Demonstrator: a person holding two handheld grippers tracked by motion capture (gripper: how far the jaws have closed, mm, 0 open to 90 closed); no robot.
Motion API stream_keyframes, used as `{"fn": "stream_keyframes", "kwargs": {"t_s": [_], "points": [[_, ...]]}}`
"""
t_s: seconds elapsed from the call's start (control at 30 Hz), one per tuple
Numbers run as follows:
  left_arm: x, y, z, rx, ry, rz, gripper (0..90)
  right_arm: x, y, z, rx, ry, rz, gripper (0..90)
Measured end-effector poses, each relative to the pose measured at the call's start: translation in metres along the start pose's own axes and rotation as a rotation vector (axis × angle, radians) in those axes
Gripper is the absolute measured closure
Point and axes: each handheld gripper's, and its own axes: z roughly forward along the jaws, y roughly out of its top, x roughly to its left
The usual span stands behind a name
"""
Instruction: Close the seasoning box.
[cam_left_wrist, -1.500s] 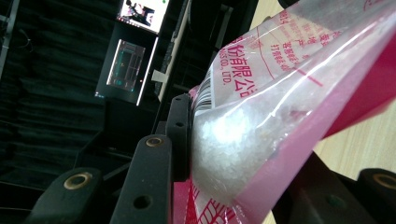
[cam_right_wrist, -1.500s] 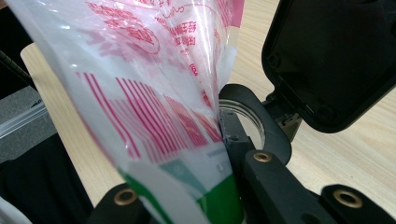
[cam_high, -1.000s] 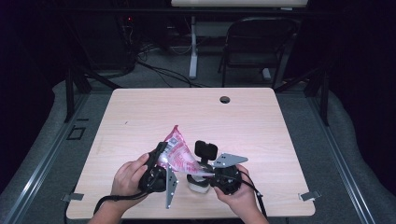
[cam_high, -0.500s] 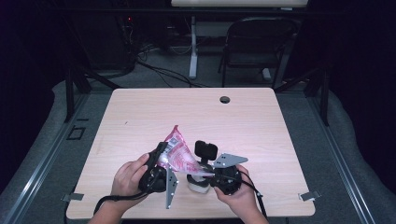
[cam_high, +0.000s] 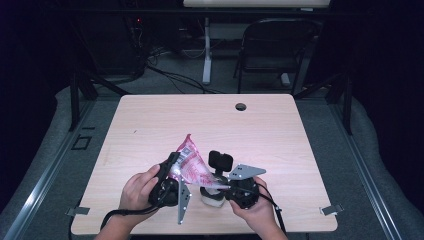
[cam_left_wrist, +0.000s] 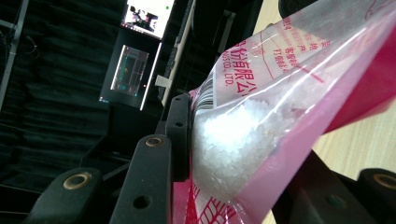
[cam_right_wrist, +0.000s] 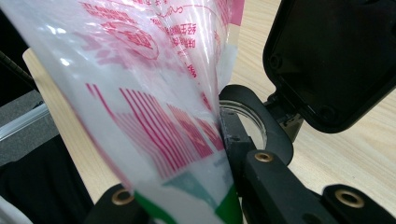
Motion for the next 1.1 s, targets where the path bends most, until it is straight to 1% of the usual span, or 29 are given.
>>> {"fn": "stream_keyframes", "kwargs": {"t_s": [0.57,0.63,1.0,1.1], "points": [[-0.0007,0.0006,0.0,-0.005,-0.005,-0.007,69.9,-0.0002,-0.0008,0.0005,-0.005,0.0,0.007,88.5],[0.0001,0.0009,-0.0001,-0.008,-0.001,-0.002,69.9,-0.0001,-0.0008,0.0004,-0.006,0.001,0.006,88.6],[0.0005,0.0016,-0.0009,-0.005,-0.003,0.0,69.9,-0.0001,-0.0008,0.0001,-0.007,0.0,0.006,88.5],[0.0006,0.0018,-0.0009,-0.01,0.001,0.0,69.9,-0.0001,-0.0009,0.0,-0.007,0.001,0.006,88.5]]}}
